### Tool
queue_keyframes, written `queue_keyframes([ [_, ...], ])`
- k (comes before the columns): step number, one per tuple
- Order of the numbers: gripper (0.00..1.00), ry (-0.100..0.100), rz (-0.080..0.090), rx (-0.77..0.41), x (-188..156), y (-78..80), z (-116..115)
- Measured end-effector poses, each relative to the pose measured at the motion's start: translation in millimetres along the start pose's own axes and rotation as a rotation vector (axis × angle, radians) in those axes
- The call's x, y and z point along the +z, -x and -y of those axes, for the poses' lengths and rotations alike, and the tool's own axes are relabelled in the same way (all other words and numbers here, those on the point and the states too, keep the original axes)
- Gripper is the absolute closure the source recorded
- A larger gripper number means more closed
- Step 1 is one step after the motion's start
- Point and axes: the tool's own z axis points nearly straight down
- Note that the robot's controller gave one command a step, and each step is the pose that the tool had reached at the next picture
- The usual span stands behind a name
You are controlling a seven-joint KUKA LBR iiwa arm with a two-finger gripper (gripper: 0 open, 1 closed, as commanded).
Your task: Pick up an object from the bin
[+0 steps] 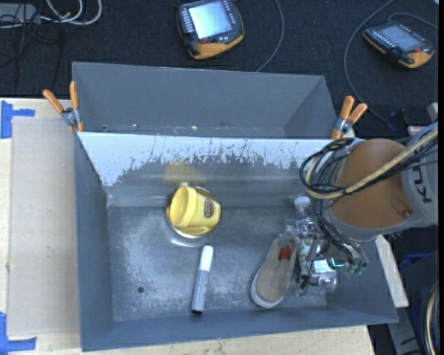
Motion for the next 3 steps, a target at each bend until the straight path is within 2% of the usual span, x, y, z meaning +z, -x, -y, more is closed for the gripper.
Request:
queue_keyframes([
  [1,1.00,-0.001,0.000,-0.001,-0.1,0.1,0.4],
  [2,0.00,0.000,0.000,-0.002,-0.1,0.1,0.1],
  [3,0.00,0.004,0.010,-0.236,43.0,2.8,52.3],
])
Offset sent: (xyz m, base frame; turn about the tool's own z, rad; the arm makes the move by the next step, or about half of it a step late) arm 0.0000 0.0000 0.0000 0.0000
